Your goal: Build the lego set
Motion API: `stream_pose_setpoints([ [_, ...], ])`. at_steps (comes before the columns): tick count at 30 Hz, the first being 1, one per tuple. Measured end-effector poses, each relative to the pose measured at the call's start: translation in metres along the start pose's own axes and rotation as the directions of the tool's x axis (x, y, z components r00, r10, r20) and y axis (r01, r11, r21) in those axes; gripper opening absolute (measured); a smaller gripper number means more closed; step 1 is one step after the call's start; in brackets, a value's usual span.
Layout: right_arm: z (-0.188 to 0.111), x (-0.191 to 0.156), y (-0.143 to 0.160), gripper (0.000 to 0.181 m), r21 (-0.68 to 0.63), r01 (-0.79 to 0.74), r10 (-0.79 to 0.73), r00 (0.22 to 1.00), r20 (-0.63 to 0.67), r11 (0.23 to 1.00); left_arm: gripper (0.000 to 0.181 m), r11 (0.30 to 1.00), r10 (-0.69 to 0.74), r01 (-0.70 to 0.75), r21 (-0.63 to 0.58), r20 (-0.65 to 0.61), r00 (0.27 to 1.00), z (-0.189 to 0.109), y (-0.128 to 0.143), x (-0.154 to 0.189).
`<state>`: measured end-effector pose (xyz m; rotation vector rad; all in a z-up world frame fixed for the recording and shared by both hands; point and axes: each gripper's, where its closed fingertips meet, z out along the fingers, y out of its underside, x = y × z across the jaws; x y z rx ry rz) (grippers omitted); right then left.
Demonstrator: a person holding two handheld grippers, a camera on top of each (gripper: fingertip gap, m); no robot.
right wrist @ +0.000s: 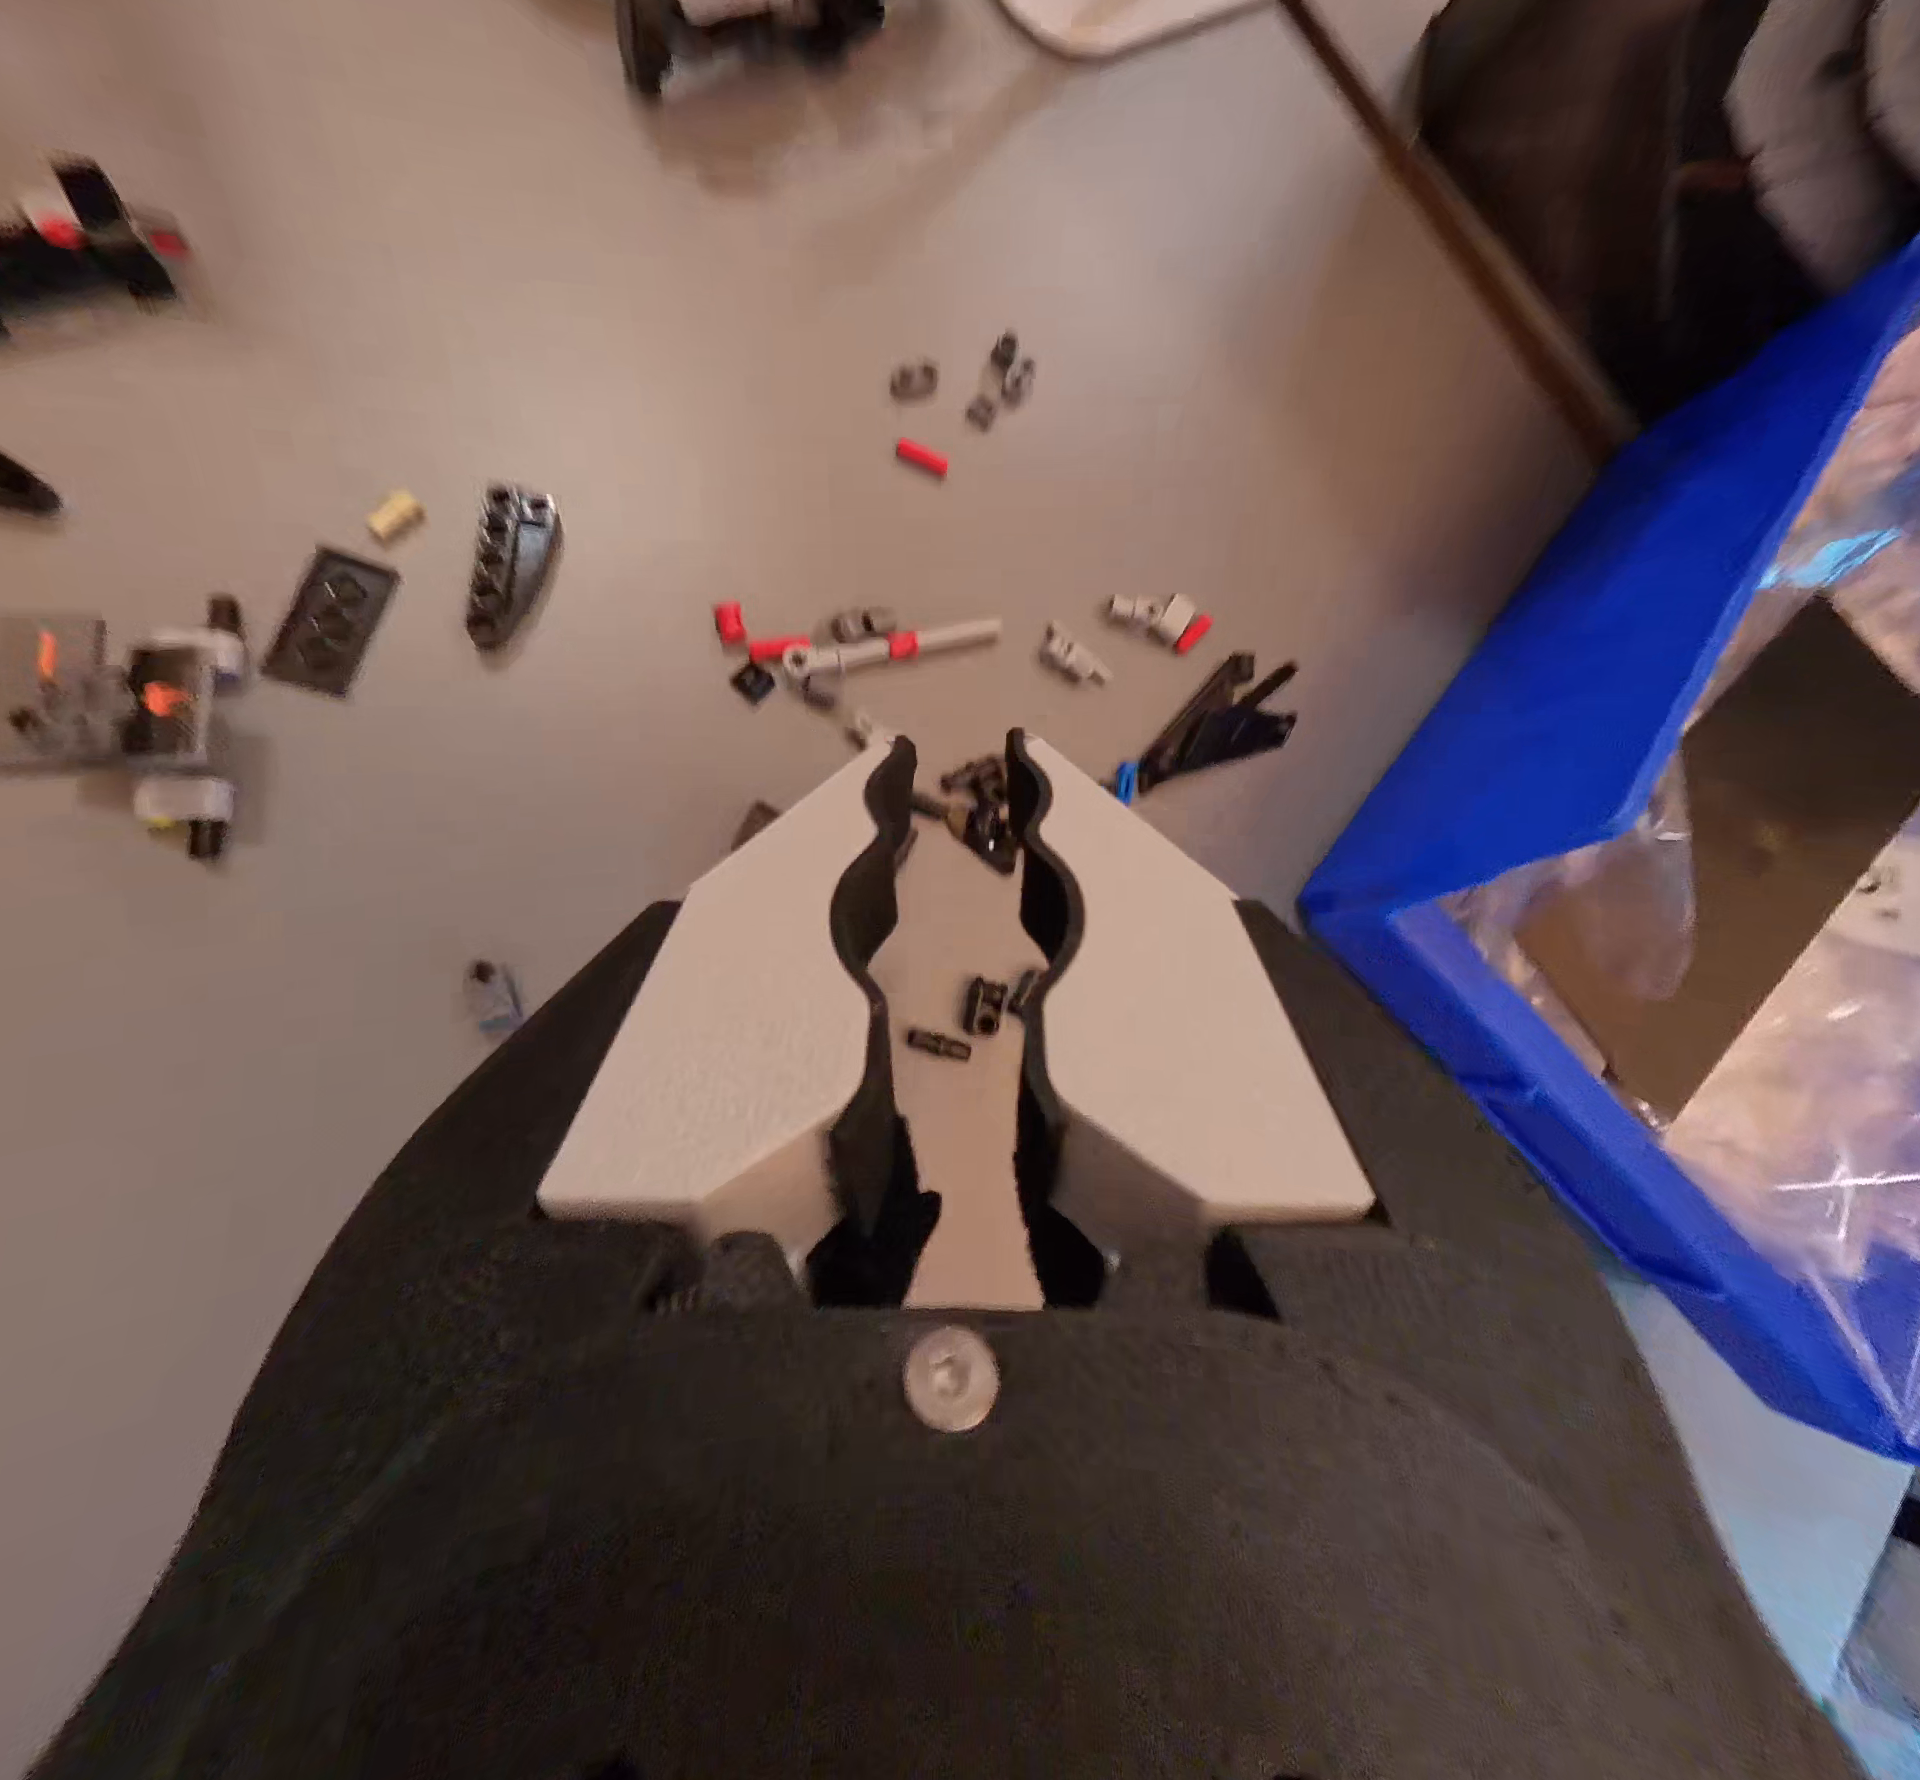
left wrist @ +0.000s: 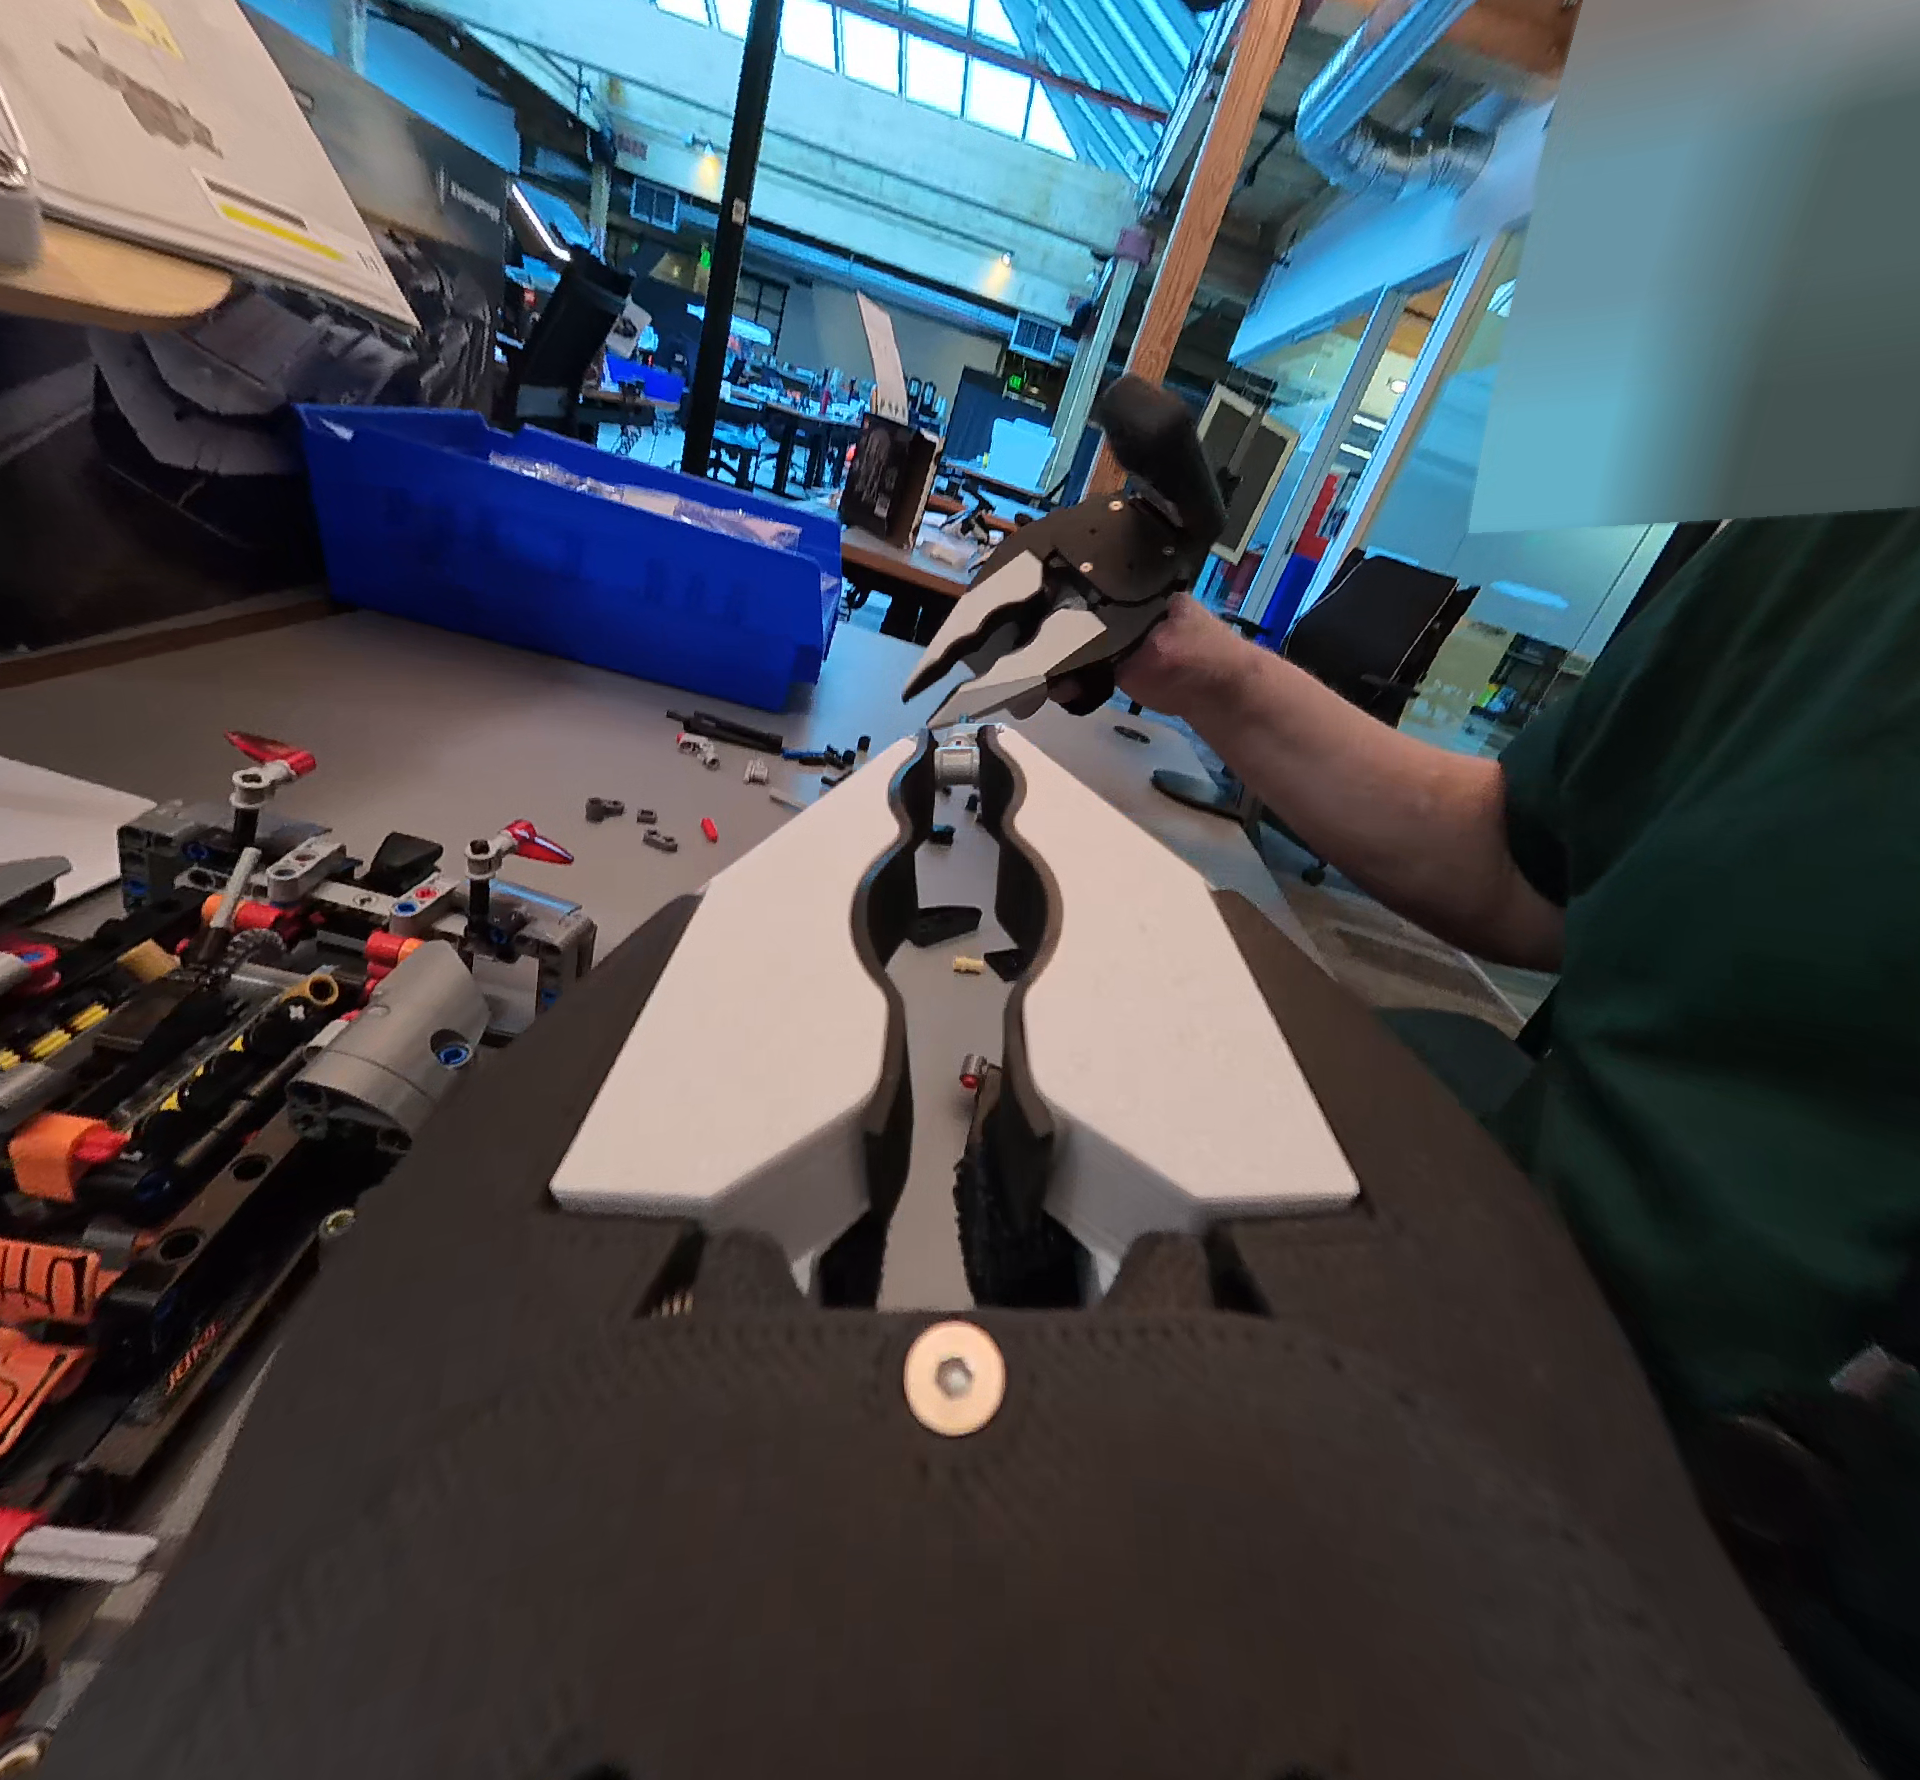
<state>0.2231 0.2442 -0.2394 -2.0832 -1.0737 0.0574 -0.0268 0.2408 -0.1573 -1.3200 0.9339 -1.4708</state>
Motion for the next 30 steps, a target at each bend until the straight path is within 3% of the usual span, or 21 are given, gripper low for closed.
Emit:
stream_pose_setpoints([
  [4,0.01,-0.008,0.029,0.012,-0.101,0.001,0.008,0.996,0.091,0.995,0.006,1.0,0.007,-0.007,-0.028,0.008,1.0,0.003,0.005,-0.001],
  [6,0.012,-0.013,0.028,0.011,-0.077,0.002,0.008,0.992,0.122,0.997,0.006,0.999,0.017,-0.016,-0.049,0.016,1.0,0.005,0.009,-0.003],
  [14,0.003,0.006,0.059,0.009,-0.152,-0.017,0.04,0.989,0.146,0.988,0.006,0.997,0.008,-0.008,-0.071,0.012,1.0,0.009,0.015,-0.004],
  [24,0.031,-0.019,0.048,0.015,-0.145,-0.123,0.148,0.973,0.177,0.982,0.006,0.995,0.008,-0.006,-0.097,0.021,1.0,0.012,0.022,-0.007],
  [30,0.033,-0.022,0.046,0.008,-0.147,-0.155,0.178,0.971,0.158,0.977,0.006,0.991,0.029,-0.025,-0.129,0.028,0.999,0.014,0.028,-0.007],
])
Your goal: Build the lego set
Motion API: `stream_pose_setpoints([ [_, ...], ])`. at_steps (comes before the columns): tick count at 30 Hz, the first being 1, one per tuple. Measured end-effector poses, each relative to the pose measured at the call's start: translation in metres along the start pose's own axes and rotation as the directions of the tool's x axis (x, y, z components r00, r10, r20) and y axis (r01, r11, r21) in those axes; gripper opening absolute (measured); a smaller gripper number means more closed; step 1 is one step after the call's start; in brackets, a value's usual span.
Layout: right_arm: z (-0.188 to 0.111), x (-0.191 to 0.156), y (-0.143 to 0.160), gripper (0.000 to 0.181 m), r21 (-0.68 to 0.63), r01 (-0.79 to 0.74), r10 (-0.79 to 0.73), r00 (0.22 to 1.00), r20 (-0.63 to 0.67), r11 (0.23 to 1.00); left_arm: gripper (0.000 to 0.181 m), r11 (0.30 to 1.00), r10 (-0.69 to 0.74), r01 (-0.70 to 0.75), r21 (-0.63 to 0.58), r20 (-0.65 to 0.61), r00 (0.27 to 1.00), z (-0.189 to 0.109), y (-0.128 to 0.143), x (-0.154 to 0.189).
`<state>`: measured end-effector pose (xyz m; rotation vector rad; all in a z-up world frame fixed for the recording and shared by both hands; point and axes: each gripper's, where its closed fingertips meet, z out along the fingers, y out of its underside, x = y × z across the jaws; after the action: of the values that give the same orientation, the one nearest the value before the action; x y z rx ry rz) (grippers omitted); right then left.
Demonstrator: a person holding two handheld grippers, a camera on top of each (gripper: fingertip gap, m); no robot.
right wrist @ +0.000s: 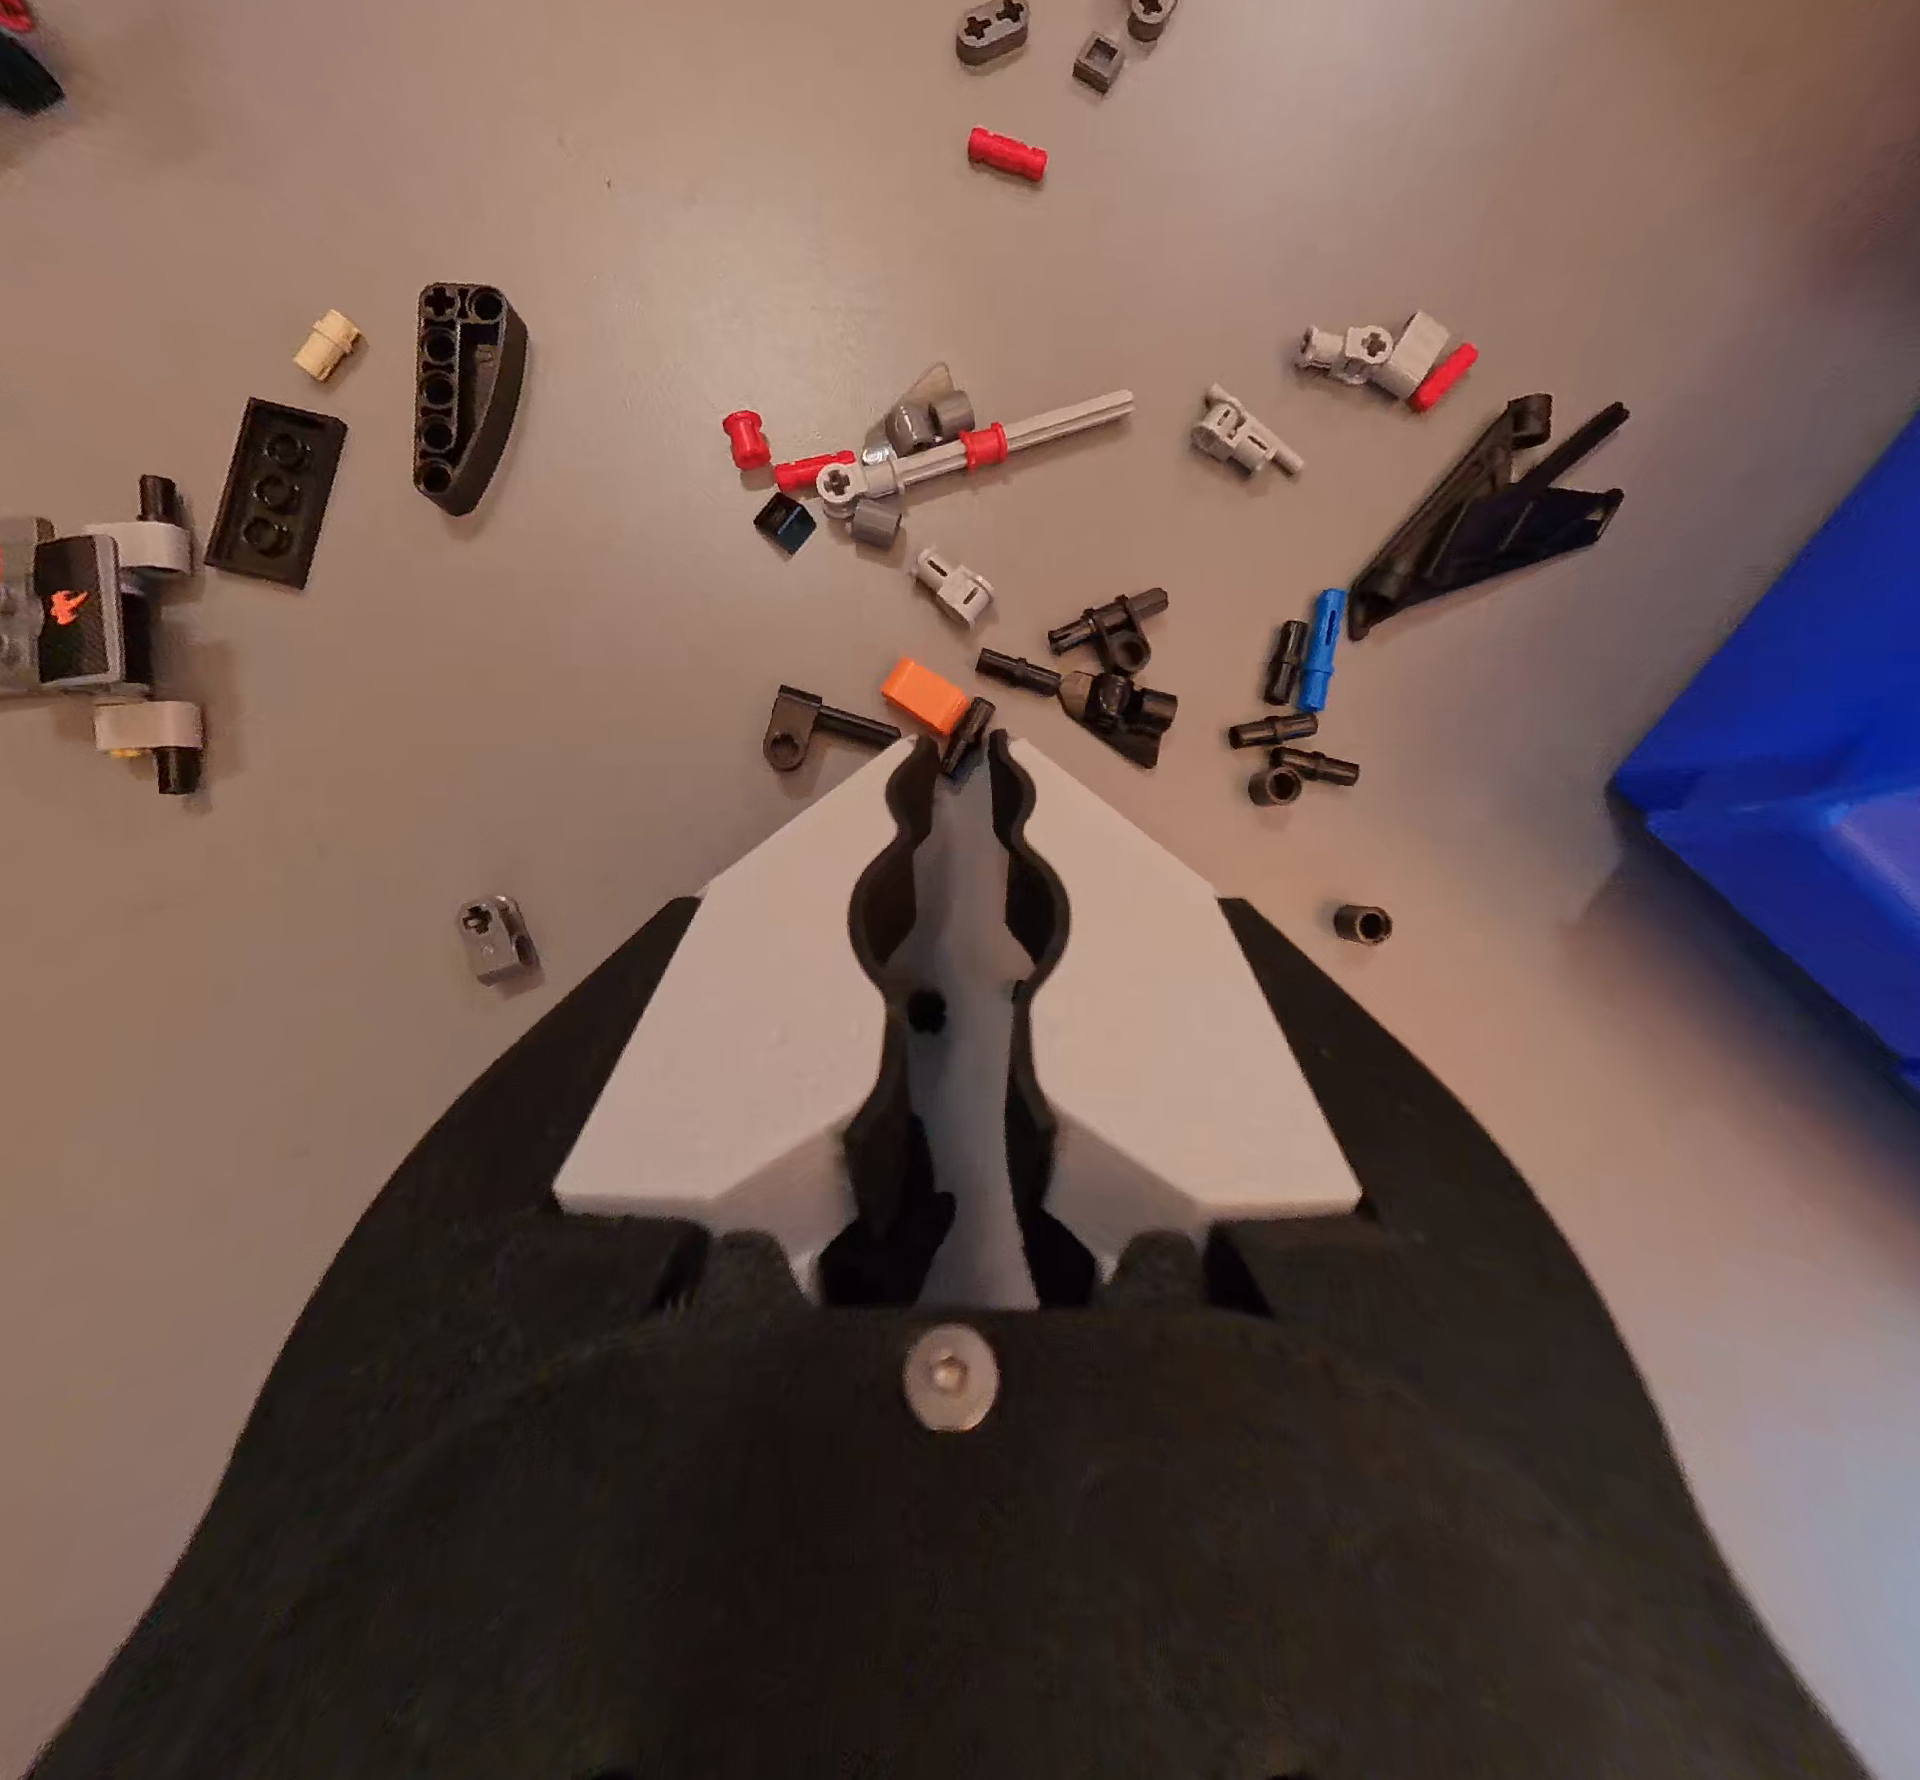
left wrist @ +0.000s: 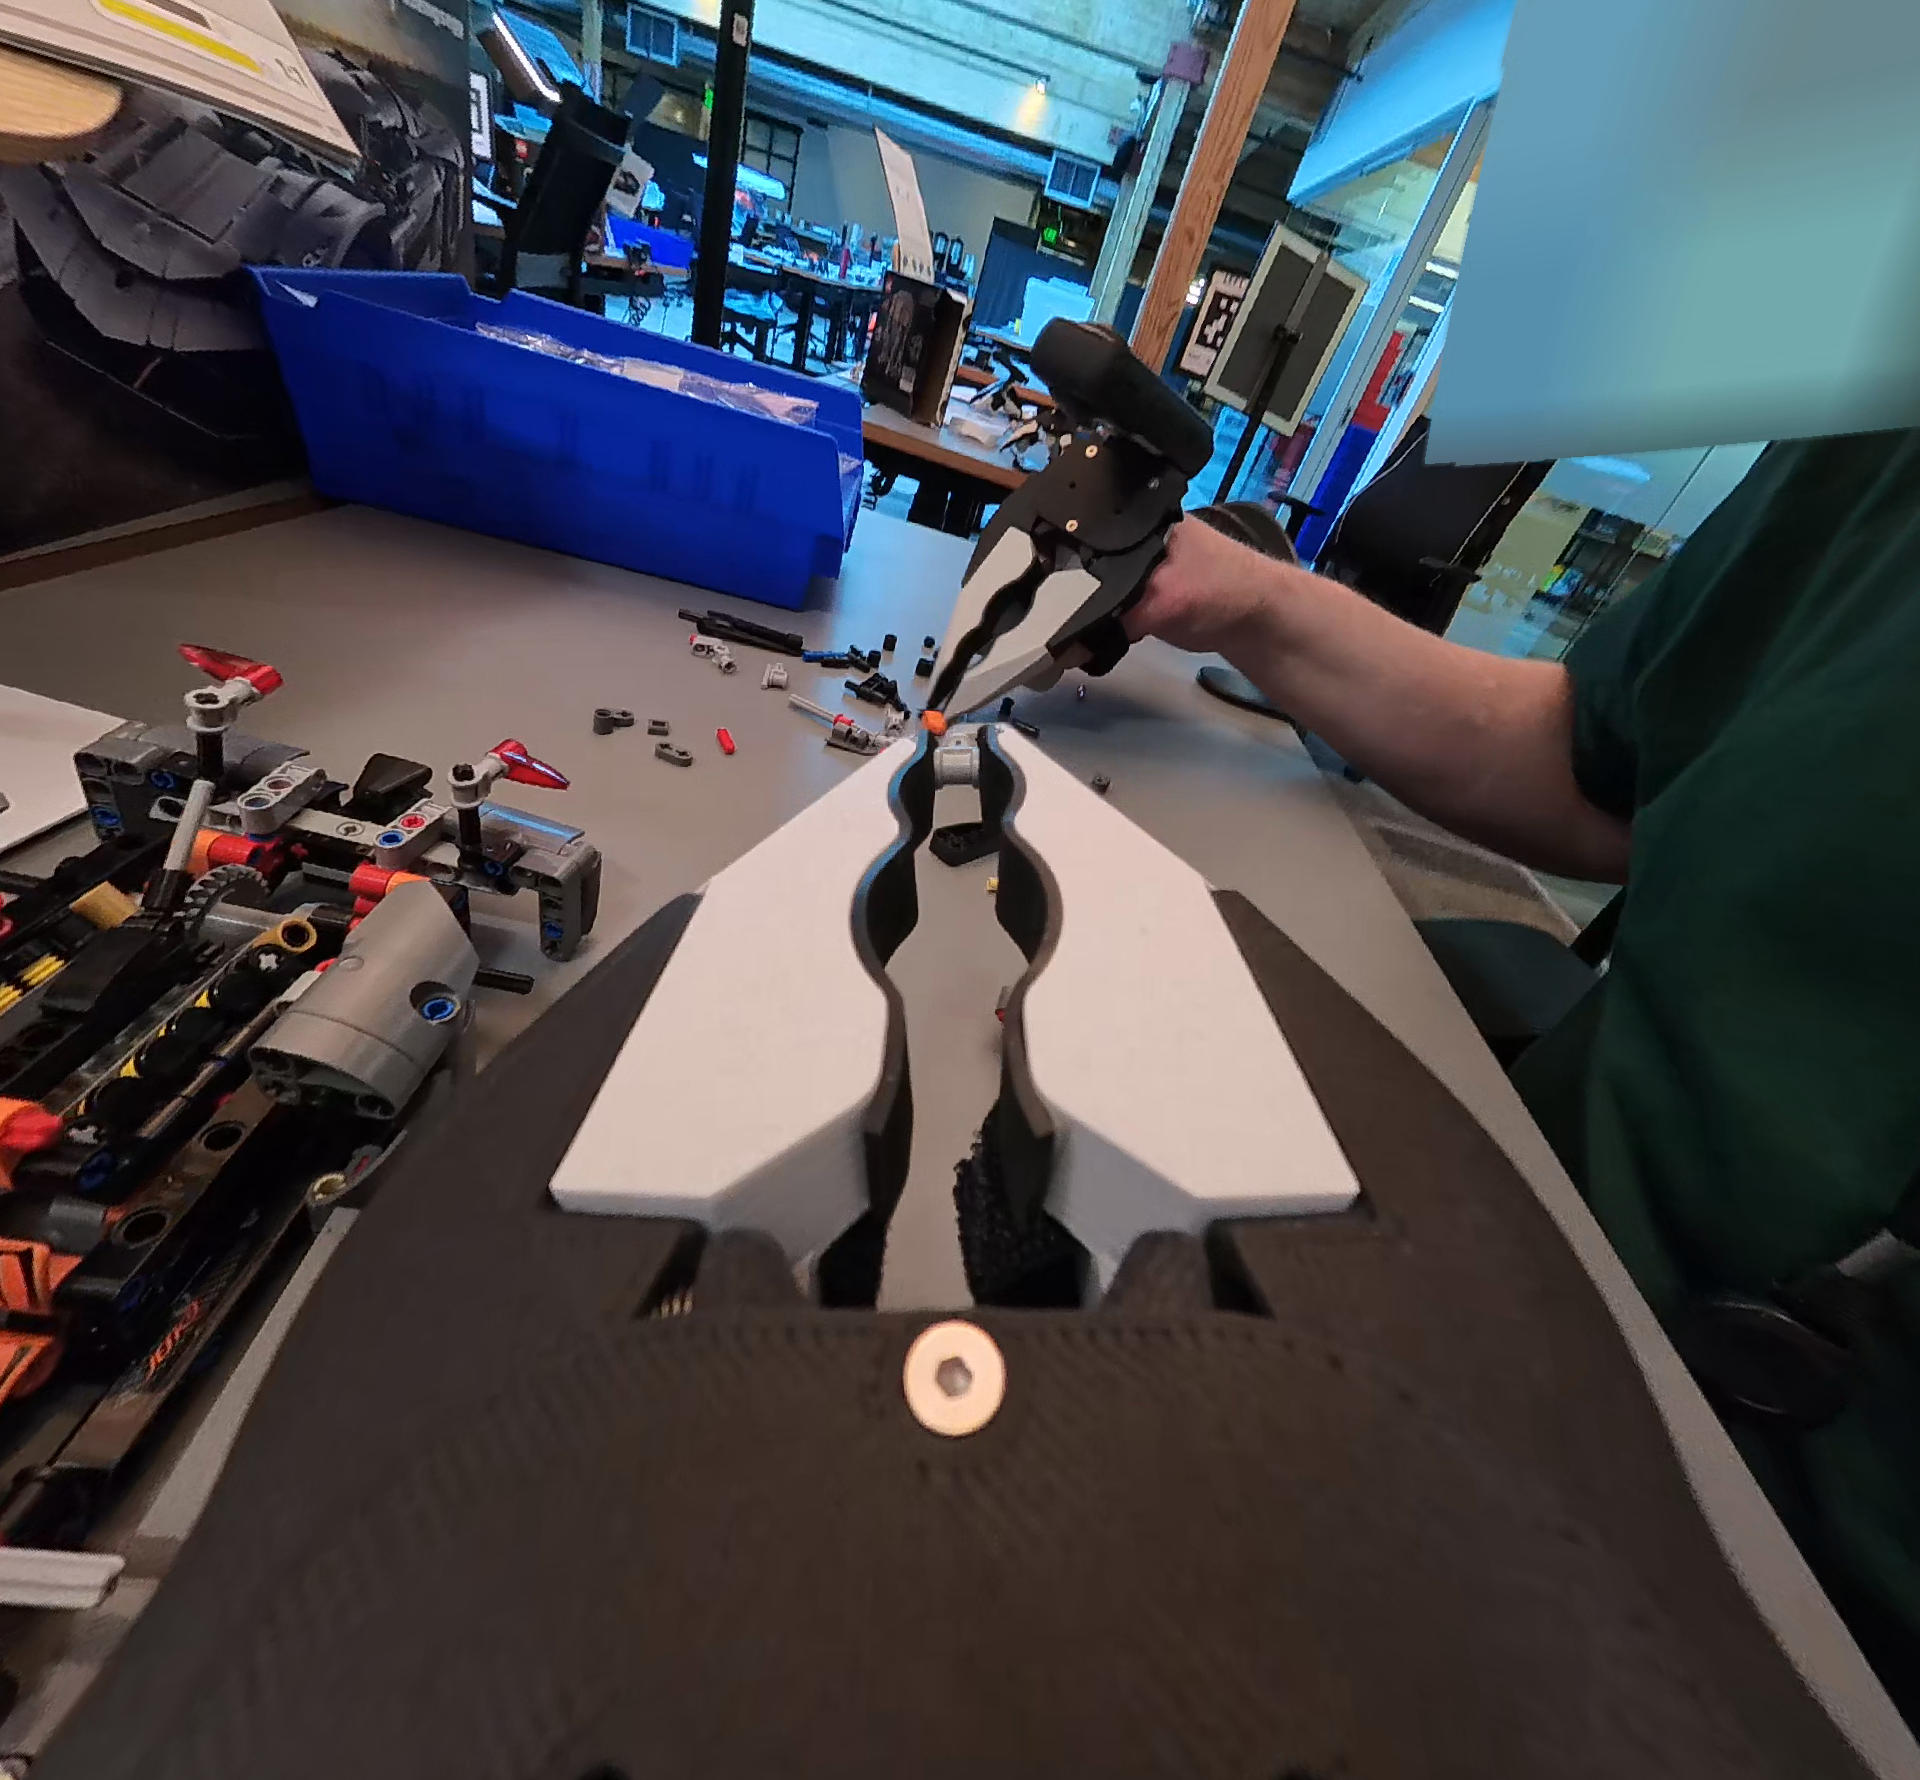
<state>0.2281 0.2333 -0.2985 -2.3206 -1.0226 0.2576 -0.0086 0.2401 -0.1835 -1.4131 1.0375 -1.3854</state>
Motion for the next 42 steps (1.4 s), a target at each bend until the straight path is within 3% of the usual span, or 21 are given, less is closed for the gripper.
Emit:
stream_pose_setpoints([
  [10,-0.009,0.003,-0.011,0.002,0.093,0.009,-0.005,0.999,-0.04,0.996,0.006,0.997,-0.044,0.047,0.065,-0.051,0.998,-0.001,-0.009,0.006],
  [13,-0.027,-0.012,-0.044,0.002,0.178,0.097,-0.085,0.994,-0.073,0.979,0.006,0.989,-0.084,0.093,0.116,-0.08,0.993,-0.003,-0.016,0.006],
  [16,-0.038,-0.051,-0.094,0.002,0.297,0.198,-0.19,0.98,-0.056,0.934,0.006,0.987,-0.091,0.101,0.125,-0.086,0.992,-0.002,-0.017,0.006],
  [20,-0.038,-0.112,-0.156,0.002,0.434,0.344,-0.358,0.932,-0.051,0.833,0.006,0.993,-0.071,0.077,0.087,-0.064,0.995,0.002,-0.011,0.007],
  [24,-0.032,-0.143,-0.193,0.002,0.495,0.426,-0.443,0.892,-0.091,0.757,0.006,0.99,-0.105,0.111,0.088,-0.075,0.992,0.007,-0.011,0.011],
  [32,-0.023,-0.148,-0.212,0.002,0.455,0.519,-0.485,0.851,-0.2,0.723,0.006,0.961,-0.204,0.22,0.167,-0.108,0.973,0.006,-0.022,0.01],
  [42,-0.022,-0.145,-0.219,0.001,0.392,0.58,-0.493,0.814,-0.307,0.714,0.006,0.967,-0.161,0.165,0.194,-0.034,0.986,0.004,-0.026,0.006],
])
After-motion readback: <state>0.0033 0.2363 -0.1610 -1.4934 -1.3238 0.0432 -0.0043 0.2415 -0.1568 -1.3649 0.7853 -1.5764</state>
